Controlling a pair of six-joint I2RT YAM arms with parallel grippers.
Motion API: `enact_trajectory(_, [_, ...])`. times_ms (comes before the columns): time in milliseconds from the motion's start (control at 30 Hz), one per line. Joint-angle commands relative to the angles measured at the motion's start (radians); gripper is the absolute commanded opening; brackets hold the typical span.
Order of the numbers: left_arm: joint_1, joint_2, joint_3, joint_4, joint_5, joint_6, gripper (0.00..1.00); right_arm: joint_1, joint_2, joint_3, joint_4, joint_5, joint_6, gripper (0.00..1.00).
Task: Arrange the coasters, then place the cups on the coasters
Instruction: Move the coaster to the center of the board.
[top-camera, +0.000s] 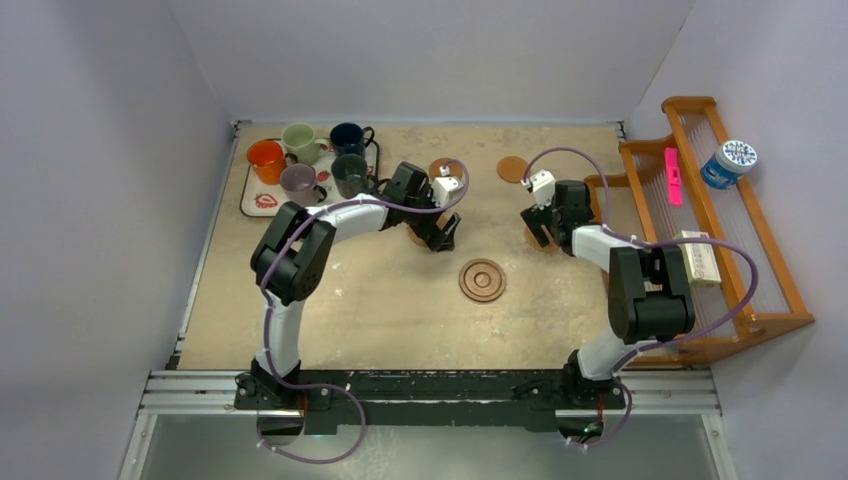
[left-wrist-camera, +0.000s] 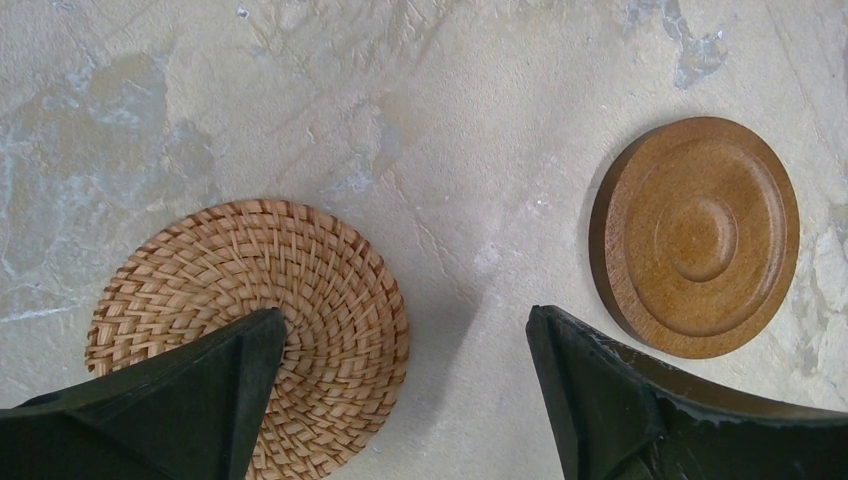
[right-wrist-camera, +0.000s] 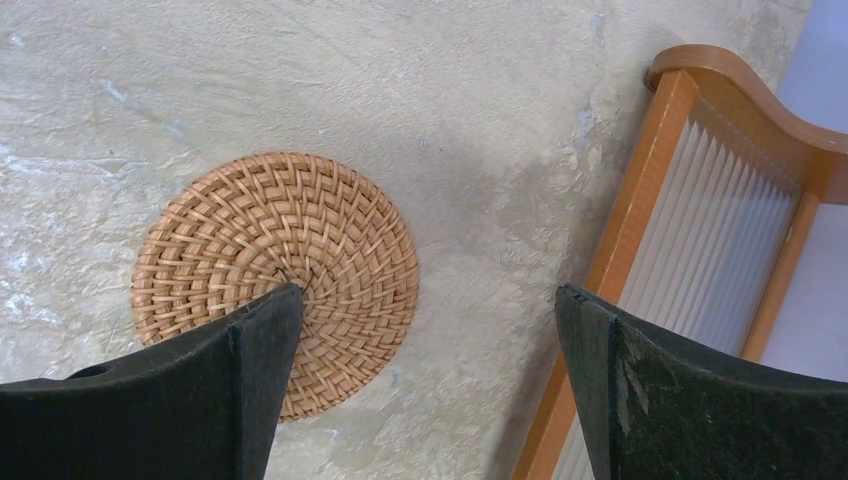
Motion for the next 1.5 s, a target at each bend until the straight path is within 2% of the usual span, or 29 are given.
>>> enact_trajectory(0, [-0.006,-0.069,0.026,-0.025,-0.011,-0.005,0.99,0.002,-0.028,-0.031,-0.104,-0.024,-0.016,0.99])
enact_trajectory(433, [0.015,-0.194,0.046,-0.029,-0.073,0.008,1.00,0.005,-0.156,0.026,-0.149,-0.061,0.012,0.99])
enact_trajectory(567, [0.038,-0.260,0.032,-0.041,-0.090,0.033,1.00,0.061,-0.188,0.052,-0.176,-0.117,0.031,0.99])
enact_trajectory(833, [0.177,-0.428,-0.125,-0.020,-0.116,0.080,1.00,0.291,-0.172,0.076,-0.158,-0.116,0.065,0.99])
enact_trajectory(1000, [0.275,-0.538,-0.283,0.012,-0.140,0.120,1.00,0.332,-0.118,0.125,-0.197,-0.161,0.060,0.99])
enact_trajectory(1200, [0.319,-0.643,-0.439,0.043,-0.170,0.135,1.00,0.366,-0.152,0.063,-0.264,-0.213,-0.033,0.99])
enact_trajectory(1467, [0.322,-0.681,-0.493,0.067,-0.182,0.122,1.00,0.393,-0.241,-0.050,-0.322,-0.255,-0.120,0.99])
